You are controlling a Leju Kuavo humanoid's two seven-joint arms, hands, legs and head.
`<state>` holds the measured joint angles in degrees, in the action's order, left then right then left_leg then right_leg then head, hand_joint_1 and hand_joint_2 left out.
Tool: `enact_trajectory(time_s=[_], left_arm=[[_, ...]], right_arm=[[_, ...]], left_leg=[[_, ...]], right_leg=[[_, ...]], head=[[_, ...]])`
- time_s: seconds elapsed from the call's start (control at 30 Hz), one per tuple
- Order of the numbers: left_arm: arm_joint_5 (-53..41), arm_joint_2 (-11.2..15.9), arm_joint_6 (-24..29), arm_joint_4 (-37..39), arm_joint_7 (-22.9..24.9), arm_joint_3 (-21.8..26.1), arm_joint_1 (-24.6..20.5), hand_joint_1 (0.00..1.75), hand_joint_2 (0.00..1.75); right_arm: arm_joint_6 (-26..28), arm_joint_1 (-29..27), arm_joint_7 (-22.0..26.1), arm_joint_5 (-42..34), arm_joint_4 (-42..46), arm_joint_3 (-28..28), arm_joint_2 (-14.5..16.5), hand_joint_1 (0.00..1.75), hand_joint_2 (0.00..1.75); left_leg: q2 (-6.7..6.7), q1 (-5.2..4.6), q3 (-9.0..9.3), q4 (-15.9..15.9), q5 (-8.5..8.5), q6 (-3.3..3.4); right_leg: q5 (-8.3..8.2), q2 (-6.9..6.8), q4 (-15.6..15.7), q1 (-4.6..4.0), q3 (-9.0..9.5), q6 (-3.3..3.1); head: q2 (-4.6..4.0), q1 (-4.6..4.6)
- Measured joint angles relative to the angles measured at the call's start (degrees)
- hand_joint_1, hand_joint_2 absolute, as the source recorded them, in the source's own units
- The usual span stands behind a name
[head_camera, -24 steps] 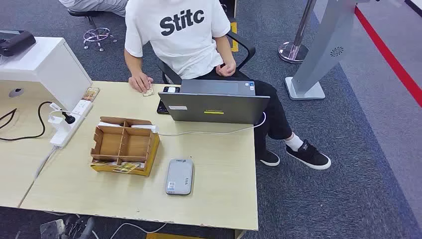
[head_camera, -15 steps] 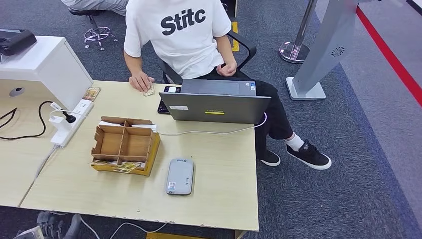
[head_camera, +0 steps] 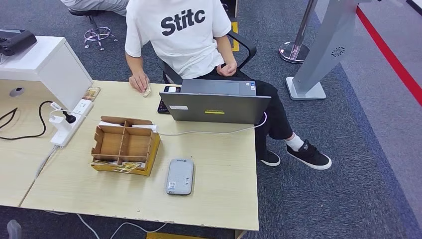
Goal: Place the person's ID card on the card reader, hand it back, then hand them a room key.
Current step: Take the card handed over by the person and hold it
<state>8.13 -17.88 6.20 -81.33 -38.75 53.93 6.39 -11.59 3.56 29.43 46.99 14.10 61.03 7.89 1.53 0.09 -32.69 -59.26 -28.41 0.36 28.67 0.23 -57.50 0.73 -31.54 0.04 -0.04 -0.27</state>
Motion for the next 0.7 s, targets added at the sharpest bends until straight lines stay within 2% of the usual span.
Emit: enact_trajectory(time_s=[0.13,0.2,0.27,0.33,0.37,0.43,0.5,0.7], left_arm=[[-2.88,-0.77,1.76,-6.51,-1.3,-0.41,1.32,0.0,1.75],[-10.41,-1.01,3.47,-12.66,-1.48,-2.39,2.85,0.0,1.75],[-26.59,-0.81,8.79,-19.16,-1.28,-7.57,4.12,0.0,1.75],[-50.77,0.16,15.59,-23.46,1.58,-15.57,3.98,0.0,1.75],[-63.64,1.06,18.32,-24.47,4.69,-20.07,3.26,0.0,1.75],[-84.65,3.75,21.7,-24.85,12.35,-28.3,1.21,0.0,1.75],[-95.93,7.51,23.6,-23.59,19.21,-35.48,-1.4,0.0,1.75],[-98.29,23.71,24.43,-8.92,36.07,-53.73,-14.74,0.0,1.75]], right_arm=[[-0.19,0.09,0.61,1.33,0.03,0.89,0.02,0.0,1.75],[-0.3,0.1,0.69,1.71,0.08,1.38,0.02,0.0,1.75],[-0.5,0.23,0.63,2.53,0.2,1.67,0.02,0.0,1.75],[-0.7,0.76,0.15,3.67,0.28,1.73,-0.04,0.0,1.75],[-0.75,1.22,-0.26,4.19,0.28,1.7,-0.08,0.0,1.75],[-0.77,2.3,-1.0,4.96,0.28,1.6,-0.16,0.0,1.75],[-0.87,3.1,-1.58,5.55,0.27,1.42,-0.24,0.0,1.75],[-0.99,5.15,-3.05,7.0,0.24,-0.06,-0.35,0.0,1.75]], left_leg=[[-0.03,0.01,0.01,-0.01,0.0,0.0],[-0.02,0.01,0.03,-0.03,0.0,0.0],[0.04,0.0,0.03,-0.06,0.03,0.04],[0.13,-0.02,0.02,-0.07,0.08,0.1],[0.15,-0.02,0.01,-0.07,0.11,0.09],[0.05,-0.01,-0.02,-0.07,0.19,0.03],[-0.1,0.0,-0.02,-0.07,0.3,-0.02],[-0.06,0.06,-0.08,-0.04,0.6,-0.17]], right_leg=[[0.0,0.02,0.0,-0.01,-0.02,0.0],[0.0,0.02,0.0,0.0,-0.1,0.0],[0.0,-0.04,0.01,0.01,-0.16,0.01],[-0.02,-0.14,0.01,0.03,-0.12,0.03],[-0.07,-0.16,0.01,0.03,-0.08,0.04],[-0.23,-0.07,0.01,0.02,-0.08,-0.01],[-0.37,0.09,0.0,0.02,-0.14,-0.06],[-0.52,0.05,-0.08,-0.02,-0.24,-0.17]], head=[[0.0,-0.01],[0.0,-0.01],[0.0,-0.02],[0.0,0.0],[0.0,0.01],[0.0,0.05],[0.0,0.04],[0.0,-0.05]])
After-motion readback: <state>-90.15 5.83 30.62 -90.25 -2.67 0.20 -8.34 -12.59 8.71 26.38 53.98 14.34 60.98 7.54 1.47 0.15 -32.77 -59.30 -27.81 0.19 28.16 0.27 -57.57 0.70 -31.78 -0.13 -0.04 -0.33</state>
